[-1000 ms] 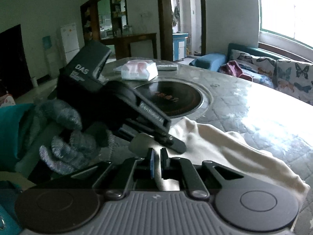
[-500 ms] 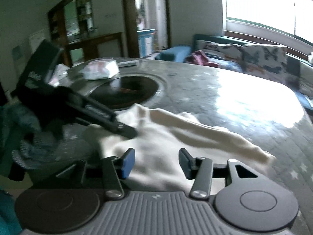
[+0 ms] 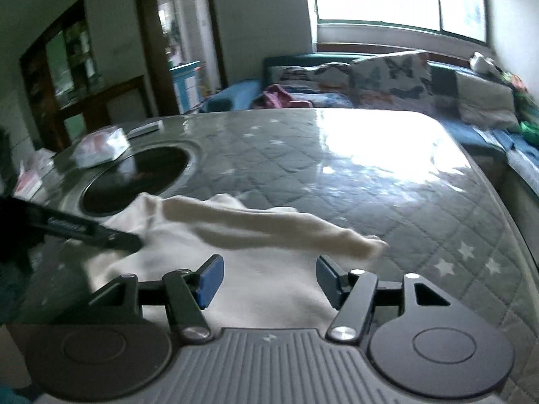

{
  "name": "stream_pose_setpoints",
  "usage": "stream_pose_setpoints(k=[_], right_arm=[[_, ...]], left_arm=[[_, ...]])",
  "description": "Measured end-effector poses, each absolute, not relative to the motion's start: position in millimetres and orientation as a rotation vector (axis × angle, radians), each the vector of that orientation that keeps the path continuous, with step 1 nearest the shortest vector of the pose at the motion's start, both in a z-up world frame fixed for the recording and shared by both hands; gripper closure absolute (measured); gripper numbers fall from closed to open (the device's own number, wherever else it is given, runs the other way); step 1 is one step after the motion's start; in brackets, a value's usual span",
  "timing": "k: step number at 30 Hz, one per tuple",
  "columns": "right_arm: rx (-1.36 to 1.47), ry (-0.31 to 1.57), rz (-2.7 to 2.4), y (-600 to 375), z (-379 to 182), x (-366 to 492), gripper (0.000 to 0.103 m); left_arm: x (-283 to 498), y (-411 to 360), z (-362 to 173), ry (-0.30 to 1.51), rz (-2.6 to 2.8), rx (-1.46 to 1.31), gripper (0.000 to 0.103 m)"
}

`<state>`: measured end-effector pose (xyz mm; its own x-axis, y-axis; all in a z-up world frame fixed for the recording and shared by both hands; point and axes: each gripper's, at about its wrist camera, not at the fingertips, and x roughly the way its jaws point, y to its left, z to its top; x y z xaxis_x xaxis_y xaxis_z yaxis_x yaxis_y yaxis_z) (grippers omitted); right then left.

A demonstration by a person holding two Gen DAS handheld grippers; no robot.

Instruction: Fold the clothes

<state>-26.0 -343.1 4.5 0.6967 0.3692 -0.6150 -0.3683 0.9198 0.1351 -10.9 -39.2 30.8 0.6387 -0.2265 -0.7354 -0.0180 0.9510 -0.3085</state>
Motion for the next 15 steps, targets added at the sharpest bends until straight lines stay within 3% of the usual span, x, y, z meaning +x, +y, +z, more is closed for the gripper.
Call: stream_pose_setpoints(k=[15], right_arm=[[0.132,0.713,0.319,-386.7,-23.8,0.0,0.043]], left_arm=[[-10.5,-54.0,34.5,0.868,-0.083,-0.209,0.085]])
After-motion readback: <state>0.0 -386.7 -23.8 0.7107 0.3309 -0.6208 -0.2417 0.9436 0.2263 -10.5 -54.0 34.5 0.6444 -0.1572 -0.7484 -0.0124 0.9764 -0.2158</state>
